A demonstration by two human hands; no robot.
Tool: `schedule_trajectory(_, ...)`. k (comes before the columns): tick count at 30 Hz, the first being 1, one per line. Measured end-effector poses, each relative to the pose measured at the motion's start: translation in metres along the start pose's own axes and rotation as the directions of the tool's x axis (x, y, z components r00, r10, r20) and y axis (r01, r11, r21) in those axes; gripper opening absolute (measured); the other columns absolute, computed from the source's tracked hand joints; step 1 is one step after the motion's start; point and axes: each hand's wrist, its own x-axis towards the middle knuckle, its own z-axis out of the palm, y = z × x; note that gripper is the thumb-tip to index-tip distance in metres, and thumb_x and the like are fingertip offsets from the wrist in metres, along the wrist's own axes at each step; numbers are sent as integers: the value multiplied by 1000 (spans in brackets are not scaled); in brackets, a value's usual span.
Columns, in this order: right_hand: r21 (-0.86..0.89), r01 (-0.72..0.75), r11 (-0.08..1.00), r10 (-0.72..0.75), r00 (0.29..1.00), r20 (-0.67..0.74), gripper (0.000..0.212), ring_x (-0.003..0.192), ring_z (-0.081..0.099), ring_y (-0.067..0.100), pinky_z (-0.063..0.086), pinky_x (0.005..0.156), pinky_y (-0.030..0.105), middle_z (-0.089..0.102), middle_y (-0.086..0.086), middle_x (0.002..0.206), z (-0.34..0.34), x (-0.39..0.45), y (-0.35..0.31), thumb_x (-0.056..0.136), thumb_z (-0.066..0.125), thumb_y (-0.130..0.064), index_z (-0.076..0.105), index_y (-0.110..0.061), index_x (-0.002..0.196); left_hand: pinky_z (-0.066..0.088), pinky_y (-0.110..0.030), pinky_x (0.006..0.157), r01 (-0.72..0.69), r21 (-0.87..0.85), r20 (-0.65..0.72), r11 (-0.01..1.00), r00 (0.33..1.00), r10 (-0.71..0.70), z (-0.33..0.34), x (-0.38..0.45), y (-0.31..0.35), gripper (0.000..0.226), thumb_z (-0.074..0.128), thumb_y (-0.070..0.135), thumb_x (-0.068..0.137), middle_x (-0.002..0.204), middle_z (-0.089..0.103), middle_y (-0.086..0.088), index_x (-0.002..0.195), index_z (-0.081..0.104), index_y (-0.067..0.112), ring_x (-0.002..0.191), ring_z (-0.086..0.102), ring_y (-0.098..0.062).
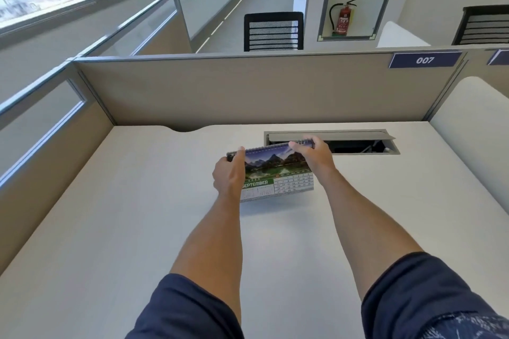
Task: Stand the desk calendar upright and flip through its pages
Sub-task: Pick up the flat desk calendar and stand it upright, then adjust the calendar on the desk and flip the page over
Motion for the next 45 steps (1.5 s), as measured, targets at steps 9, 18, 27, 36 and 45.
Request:
schedule_trajectory(9, 20, 69, 997, -70, 997, 40, 43, 99, 65, 20, 48, 74, 32, 71, 1, 106, 63, 23, -19, 83, 77, -51, 64, -18, 107, 36, -33, 76, -54, -5, -129, 999, 990, 53, -38, 67, -11, 46, 43, 50, 100, 78, 60, -2, 74, 58, 16, 83, 56, -26)
schedule_trajectory(18, 9, 142, 990, -142, 990, 2, 37, 86, 60, 4, 42, 66, 25, 66, -11, 95, 112, 47, -32, 82, 75, -53, 58, -27, 102, 41, -34, 72, -26, -41, -186, 999, 982, 18, -50, 119, -9, 52, 43, 55, 97, 70, 60, 0, 64, 57, 17, 69, 56, -16)
schedule_trajectory(27, 60, 63, 996, -63, 998, -6, 39, 87, 57, 7, 39, 66, 27, 63, -5, 97, 129, 72, -27, 95, 60, -56, 55, -18, 106, 45, -38, 81, -44, 17, -165, 999, 985, 46, -47, 144, -8, 49, 39, 54, 98, 76, 59, 3, 70, 59, 20, 89, 59, -30)
schedule_trajectory(36, 84, -72, 994, 67, 996, 55, 33, 89, 50, 12, 37, 69, 31, 52, -6, 94, 134, 88, -31, 99, 45, -43, 53, -15, 113, 43, -42, 92, 85, -32, -86, 996, 992, -88, -41, 144, -9, 61, 29, 64, 94, 105, 64, -11, 102, 62, 13, 103, 58, -33)
schedule_trajectory(45, 27, -144, 989, 137, 976, 166, 44, 113, 43, 23, 30, 94, 41, 45, 3, 125, 133, 90, -35, 103, 34, -45, 44, -16, 135, 37, -47, 113, 169, -237, 158, 957, 978, -133, -48, 146, 2, 59, 34, 62, 94, 124, 71, -16, 79, 69, 16, 120, 62, -36)
